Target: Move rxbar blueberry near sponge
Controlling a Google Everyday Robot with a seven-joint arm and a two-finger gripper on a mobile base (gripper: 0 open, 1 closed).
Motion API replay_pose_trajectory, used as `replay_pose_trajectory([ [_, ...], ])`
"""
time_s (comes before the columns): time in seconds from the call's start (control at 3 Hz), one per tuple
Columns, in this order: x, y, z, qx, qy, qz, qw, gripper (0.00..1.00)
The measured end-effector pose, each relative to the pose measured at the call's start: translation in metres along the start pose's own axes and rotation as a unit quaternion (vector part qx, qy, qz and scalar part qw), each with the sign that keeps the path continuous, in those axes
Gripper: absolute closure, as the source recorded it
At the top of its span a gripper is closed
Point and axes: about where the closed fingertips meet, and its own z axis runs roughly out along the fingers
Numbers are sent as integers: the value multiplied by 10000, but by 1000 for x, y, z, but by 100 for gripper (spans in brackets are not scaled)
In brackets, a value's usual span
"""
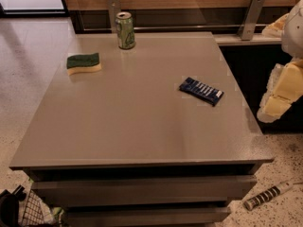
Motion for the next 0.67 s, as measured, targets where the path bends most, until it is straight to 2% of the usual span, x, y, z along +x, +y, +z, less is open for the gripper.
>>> replay_pose_trajectory([
  [0.33, 7, -5, 33, 49, -761, 731, 9944, 0],
  [0.67, 4, -8, 71, 15, -1637, 1349, 9772, 0],
])
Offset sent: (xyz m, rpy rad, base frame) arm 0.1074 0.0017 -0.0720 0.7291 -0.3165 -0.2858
